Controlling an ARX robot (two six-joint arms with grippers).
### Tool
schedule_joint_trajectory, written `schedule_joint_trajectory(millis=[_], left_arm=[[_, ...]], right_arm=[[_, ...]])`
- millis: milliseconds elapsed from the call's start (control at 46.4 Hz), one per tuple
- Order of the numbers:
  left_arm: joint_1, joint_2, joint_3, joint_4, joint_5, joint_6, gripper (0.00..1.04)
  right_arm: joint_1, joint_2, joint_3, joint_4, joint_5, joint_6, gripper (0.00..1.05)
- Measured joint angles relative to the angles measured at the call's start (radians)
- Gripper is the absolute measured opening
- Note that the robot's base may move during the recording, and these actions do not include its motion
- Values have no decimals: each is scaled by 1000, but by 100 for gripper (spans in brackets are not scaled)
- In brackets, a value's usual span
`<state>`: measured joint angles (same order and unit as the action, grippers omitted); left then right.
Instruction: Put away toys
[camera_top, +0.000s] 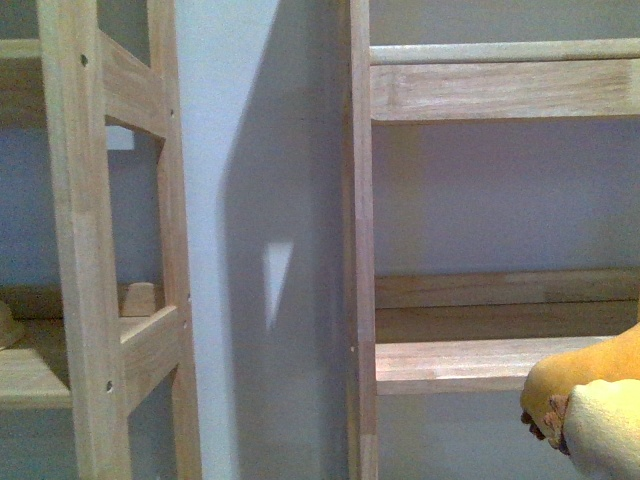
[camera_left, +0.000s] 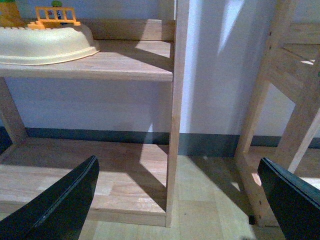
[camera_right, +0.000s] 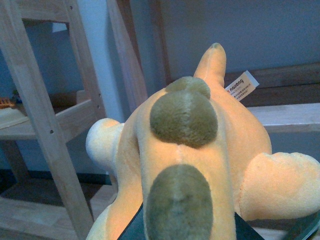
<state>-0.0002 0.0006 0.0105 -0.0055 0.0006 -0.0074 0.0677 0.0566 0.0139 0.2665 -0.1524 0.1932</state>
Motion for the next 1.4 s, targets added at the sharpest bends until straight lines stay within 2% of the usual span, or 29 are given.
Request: schedule_joint_trajectory(millis=[1401], left_arm=[[0, 0, 0, 0, 0, 0, 99]], right_arm=[[0, 0, 0, 0, 0, 0, 8]])
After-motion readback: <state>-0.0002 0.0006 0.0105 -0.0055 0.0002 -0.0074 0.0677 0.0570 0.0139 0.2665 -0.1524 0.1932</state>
